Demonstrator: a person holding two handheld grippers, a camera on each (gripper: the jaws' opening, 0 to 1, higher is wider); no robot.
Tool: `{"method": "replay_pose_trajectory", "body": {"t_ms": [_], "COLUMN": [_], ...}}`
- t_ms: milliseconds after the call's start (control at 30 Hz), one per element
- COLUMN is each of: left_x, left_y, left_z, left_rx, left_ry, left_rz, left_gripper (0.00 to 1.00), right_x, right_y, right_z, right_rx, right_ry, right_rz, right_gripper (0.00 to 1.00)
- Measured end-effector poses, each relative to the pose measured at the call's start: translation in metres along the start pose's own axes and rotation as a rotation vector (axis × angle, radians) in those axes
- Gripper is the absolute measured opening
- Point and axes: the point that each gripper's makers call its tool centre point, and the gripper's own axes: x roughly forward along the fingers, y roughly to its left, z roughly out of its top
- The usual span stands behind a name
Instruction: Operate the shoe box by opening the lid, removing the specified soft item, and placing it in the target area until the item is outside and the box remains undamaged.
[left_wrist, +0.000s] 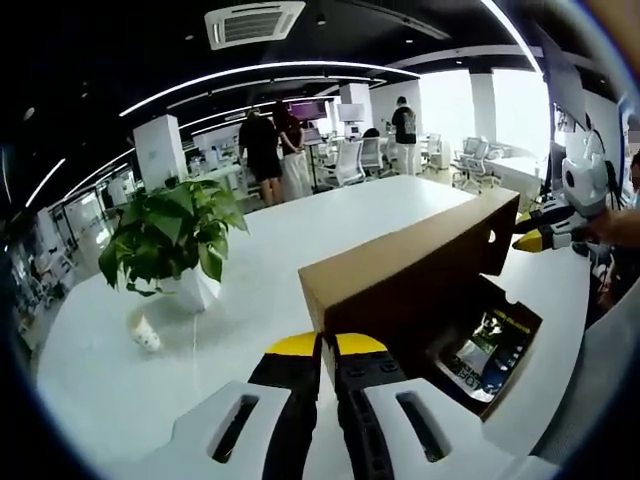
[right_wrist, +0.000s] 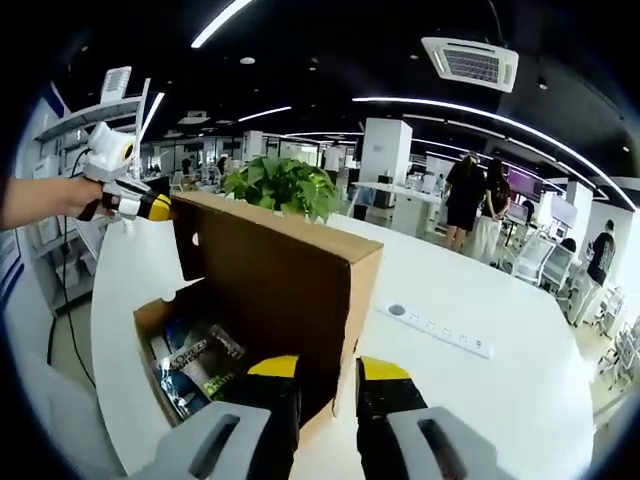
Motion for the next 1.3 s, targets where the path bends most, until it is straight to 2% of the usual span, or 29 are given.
{"method": "replay_pose_trajectory", "body": {"t_ms": [533,933,1300], "left_x": [0.006,0.011,0.016], "left_y": [0.003,0.005,0.009], "left_z": [0.005,0.008,0.011], "left_rx": [-0.001,-0.004,-0.011], "left_ry": [-0.005,-0.013,-0.024], "left_rz": [-0.004,-0.006,-0.007], "left_gripper": [0.02,0.02,0.02], "right_x": [0.009,0.023,0.033], "right_y": [-0.006,-0.008,-0.007], "right_z": [-0.031,-0.049,-0.052], "right_rx": [-0.017,0.005,-0.008], "right_ry": [0.064,0.11,0.114], "right_rz": [0.001,0.003,-0.005], "right_gripper": [0.14,0.09,0.03]}}
